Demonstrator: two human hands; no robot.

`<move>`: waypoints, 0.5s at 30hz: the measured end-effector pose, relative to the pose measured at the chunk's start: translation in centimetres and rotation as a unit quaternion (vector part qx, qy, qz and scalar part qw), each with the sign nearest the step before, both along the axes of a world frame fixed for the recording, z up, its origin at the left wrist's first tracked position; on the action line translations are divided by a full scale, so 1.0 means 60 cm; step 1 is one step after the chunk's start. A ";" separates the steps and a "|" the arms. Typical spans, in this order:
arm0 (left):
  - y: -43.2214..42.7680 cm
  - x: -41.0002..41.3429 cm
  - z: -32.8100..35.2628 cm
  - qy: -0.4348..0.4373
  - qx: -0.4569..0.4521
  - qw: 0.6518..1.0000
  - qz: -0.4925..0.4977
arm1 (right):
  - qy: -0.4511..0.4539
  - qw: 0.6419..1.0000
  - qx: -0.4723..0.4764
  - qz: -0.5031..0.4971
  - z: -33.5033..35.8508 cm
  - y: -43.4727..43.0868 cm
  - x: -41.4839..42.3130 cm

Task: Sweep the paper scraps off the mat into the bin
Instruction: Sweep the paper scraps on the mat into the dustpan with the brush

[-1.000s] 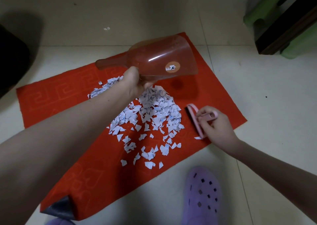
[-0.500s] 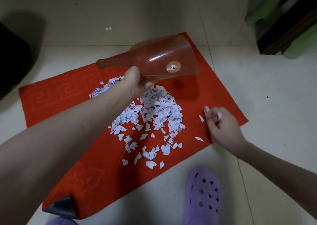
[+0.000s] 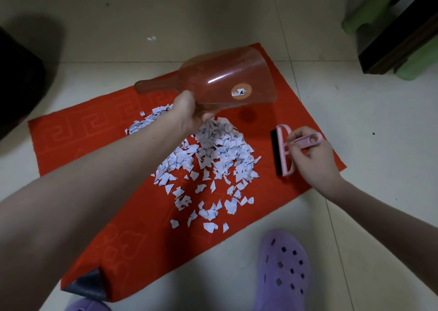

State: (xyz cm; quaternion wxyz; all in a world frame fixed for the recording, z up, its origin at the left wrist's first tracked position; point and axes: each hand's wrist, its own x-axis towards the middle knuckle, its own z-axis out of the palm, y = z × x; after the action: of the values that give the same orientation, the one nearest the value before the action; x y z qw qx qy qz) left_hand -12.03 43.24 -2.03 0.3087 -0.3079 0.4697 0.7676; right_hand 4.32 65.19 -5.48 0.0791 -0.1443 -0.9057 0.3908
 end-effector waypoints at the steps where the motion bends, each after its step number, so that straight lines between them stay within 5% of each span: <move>1: -0.001 0.000 -0.001 -0.001 0.000 1.000 0.001 | -0.010 1.000 0.023 -0.004 -0.005 0.006 -0.002; 5: 0.002 0.006 -0.003 0.001 -0.003 1.000 -0.012 | -0.037 0.995 0.086 0.019 -0.015 0.001 -0.009; 11: 0.005 0.003 -0.003 -0.001 0.004 1.000 -0.008 | -0.012 0.998 -0.037 0.041 0.019 -0.038 -0.028; 15: -0.001 -0.001 -0.007 0.001 -0.005 1.000 -0.009 | -0.004 0.998 0.066 0.002 0.024 -0.011 -0.043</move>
State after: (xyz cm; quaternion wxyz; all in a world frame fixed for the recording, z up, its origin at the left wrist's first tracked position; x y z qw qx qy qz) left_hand -12.09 43.17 -2.46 0.3135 -0.3046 0.4765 0.7628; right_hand 1.75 64.56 -4.04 0.0841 -0.1387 -0.9299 0.3301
